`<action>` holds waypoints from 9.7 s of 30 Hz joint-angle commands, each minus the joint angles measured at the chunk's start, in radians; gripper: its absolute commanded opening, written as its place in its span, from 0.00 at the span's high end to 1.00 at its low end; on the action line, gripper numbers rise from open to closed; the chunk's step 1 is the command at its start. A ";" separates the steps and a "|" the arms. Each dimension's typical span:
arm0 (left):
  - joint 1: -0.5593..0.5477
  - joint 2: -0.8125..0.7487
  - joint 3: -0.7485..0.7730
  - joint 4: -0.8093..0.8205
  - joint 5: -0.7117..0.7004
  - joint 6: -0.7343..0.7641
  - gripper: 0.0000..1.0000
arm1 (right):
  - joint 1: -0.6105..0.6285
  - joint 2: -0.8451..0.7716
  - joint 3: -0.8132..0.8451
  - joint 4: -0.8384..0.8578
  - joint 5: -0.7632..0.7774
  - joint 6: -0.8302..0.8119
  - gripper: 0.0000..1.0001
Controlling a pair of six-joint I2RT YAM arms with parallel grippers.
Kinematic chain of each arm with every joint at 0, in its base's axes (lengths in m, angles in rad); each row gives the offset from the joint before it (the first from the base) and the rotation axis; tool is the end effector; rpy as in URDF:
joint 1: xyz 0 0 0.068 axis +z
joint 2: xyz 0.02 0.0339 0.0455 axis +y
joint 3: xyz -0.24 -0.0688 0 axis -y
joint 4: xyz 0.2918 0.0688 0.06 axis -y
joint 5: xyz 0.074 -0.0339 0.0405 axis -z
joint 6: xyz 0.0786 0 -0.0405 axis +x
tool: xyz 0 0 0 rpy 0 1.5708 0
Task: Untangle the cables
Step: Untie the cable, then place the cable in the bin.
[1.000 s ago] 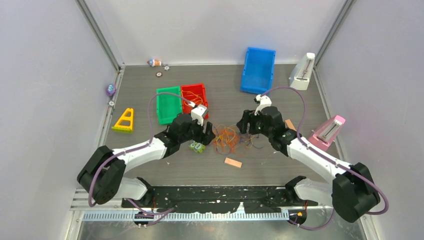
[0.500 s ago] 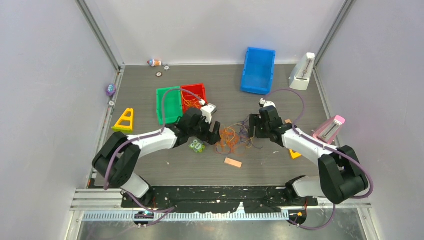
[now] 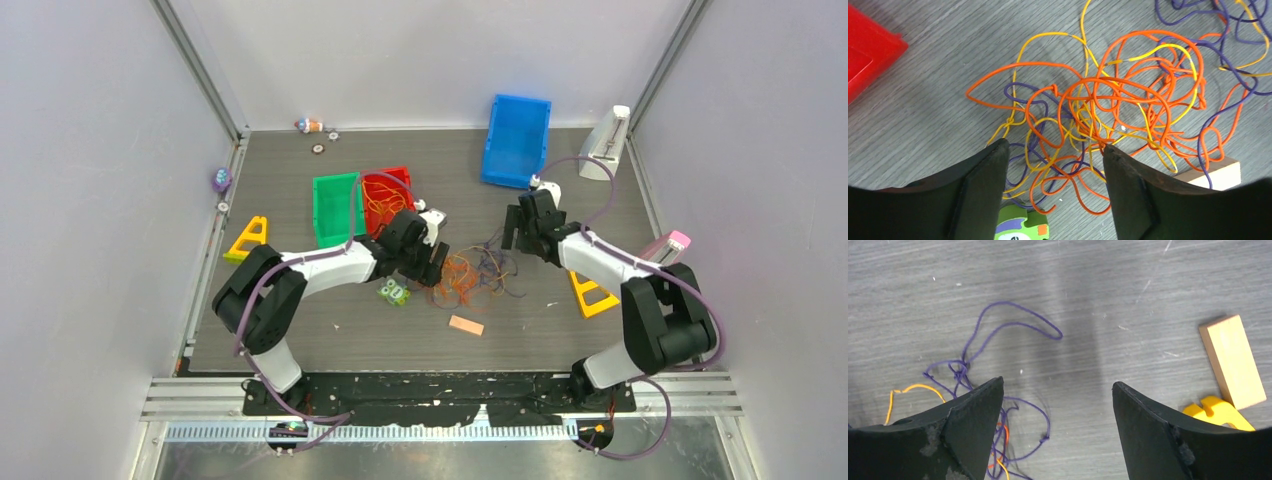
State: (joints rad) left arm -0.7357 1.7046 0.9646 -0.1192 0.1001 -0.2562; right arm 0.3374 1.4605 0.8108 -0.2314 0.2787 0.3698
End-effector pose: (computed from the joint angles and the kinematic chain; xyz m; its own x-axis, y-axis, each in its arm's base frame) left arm 0.2967 -0.2792 0.0836 -0.7246 0.3158 -0.6125 0.5505 0.8000 -0.2387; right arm 0.3444 0.0979 0.1079 -0.7341 0.1107 -0.6700 0.1204 0.9922 0.0321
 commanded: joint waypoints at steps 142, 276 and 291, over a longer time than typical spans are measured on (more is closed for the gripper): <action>0.006 -0.691 -0.090 0.215 0.282 -0.142 1.00 | 0.292 -0.569 -0.360 0.535 -0.452 -0.123 0.05; 0.659 -0.461 0.665 -0.128 0.131 -0.200 1.00 | 0.219 -0.270 -0.062 0.510 -0.589 -0.166 0.02; 0.714 -0.314 0.560 0.021 0.173 -0.257 1.00 | 0.219 -0.277 -0.060 0.494 -0.551 -0.174 0.02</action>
State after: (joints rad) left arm -0.0456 1.3731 1.5776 -0.2230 0.2462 -0.4767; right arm 0.5526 1.2076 0.7136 0.2371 -0.2890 0.2111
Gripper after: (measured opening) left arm 0.009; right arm 0.981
